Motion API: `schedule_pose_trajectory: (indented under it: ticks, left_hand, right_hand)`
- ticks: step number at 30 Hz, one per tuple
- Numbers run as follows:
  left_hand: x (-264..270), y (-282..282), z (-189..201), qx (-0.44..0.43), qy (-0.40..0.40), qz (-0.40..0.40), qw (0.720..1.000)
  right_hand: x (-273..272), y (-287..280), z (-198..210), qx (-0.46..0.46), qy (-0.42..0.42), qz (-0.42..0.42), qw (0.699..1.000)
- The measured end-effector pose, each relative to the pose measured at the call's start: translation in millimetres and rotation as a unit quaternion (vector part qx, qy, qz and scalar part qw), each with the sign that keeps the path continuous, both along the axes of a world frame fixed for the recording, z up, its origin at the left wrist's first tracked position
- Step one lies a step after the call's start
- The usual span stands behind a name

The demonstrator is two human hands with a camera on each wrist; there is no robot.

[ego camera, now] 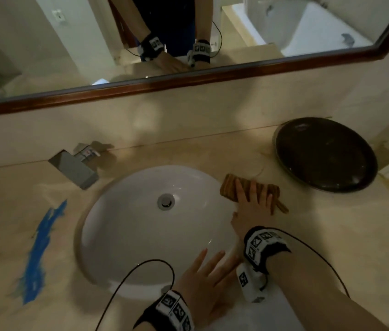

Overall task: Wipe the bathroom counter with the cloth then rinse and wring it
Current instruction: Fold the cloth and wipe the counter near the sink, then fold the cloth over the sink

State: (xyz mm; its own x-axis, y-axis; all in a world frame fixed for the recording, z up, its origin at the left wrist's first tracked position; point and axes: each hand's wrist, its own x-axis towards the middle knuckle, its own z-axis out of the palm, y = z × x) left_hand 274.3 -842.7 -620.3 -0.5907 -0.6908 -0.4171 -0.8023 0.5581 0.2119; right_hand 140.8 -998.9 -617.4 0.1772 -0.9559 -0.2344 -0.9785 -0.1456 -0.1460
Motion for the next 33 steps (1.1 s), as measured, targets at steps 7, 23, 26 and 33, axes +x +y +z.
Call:
schedule_pose_trajectory:
  ticks: [7,23,26,33]
  left_hand:
    - [0.9,-1.8,13.9,-0.005,0.023,0.047,0.999]
    - [101.4,-56.4,78.4,0.234,0.495,0.708,0.445]
    - [108.3,-60.5,80.0,0.259,0.493,0.692,0.46]
    - [118.9,-57.1,76.2,0.173,0.492,0.665,0.535]
  right_hand:
    - [16.2,-3.2,14.2,-0.013,-0.015,0.122,0.992]
    - [60.3,15.1,45.4,0.44,-0.634,-0.232,0.592]
    - [63.6,16.4,51.1,0.446,-0.651,-0.225,0.571]
    - [63.6,24.7,47.7,0.446,-0.588,-0.2,0.644]
